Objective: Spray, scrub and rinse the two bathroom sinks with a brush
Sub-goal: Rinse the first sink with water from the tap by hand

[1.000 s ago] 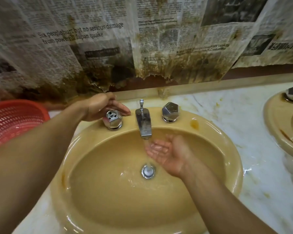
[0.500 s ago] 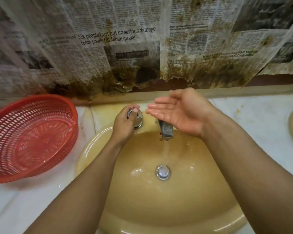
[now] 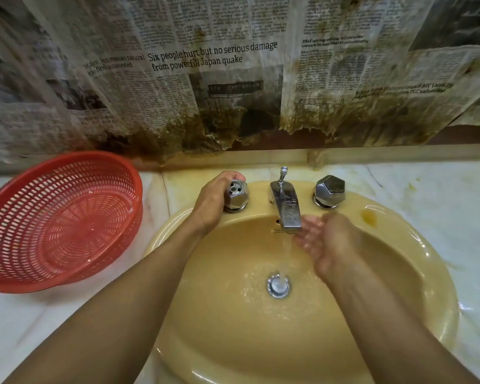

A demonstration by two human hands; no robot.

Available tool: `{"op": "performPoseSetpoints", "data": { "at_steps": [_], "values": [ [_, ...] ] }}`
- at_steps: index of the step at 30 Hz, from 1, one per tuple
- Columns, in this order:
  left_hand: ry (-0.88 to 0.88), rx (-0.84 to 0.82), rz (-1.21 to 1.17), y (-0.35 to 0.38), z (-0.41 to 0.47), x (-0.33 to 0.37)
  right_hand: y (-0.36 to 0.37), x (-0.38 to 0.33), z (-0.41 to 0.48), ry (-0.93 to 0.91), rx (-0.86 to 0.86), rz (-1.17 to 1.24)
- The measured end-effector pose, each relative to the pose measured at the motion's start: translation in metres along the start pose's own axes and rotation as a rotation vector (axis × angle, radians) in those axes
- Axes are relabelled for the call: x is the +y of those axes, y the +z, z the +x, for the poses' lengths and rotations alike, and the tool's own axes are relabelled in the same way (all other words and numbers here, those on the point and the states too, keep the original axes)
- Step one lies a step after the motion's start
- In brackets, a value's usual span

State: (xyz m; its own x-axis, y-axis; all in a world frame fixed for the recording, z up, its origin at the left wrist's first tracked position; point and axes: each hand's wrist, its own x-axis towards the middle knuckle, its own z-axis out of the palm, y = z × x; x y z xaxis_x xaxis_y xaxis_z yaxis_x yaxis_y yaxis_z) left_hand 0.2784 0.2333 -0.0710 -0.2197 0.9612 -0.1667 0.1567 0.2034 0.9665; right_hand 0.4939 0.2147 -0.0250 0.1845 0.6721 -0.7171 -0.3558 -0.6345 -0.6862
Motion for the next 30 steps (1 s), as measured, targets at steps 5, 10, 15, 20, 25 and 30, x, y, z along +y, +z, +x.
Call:
{"op": "performPoseSetpoints", "data": {
  "at_steps": [5, 10, 15, 20, 25, 30],
  "values": [
    [0.021, 0.093, 0.076, 0.002, 0.011, -0.006, 0.0, 0.028, 0.004, 0.437, -0.242, 0.247],
    [0.103, 0.112, 0.176, 0.005, 0.009, -0.011, -0.012, -0.001, 0.004, 0.291, -0.249, 0.101],
    [0.101, 0.107, 0.183, 0.003, 0.016, -0.013, -0.002, -0.05, -0.009, -0.065, -0.195, -0.17],
    [0.104, 0.078, 0.221, 0.002, 0.021, -0.007, 0.044, -0.078, -0.027, -0.163, -0.403, -0.371],
    [0.227, 0.09, 0.376, -0.004, 0.004, -0.02, 0.051, -0.071, -0.026, -0.16, -0.414, -0.322],
    [0.31, 0.056, 0.603, -0.022, -0.031, -0.041, 0.013, -0.033, 0.0, -0.147, -0.097, -0.088]
  ]
}}
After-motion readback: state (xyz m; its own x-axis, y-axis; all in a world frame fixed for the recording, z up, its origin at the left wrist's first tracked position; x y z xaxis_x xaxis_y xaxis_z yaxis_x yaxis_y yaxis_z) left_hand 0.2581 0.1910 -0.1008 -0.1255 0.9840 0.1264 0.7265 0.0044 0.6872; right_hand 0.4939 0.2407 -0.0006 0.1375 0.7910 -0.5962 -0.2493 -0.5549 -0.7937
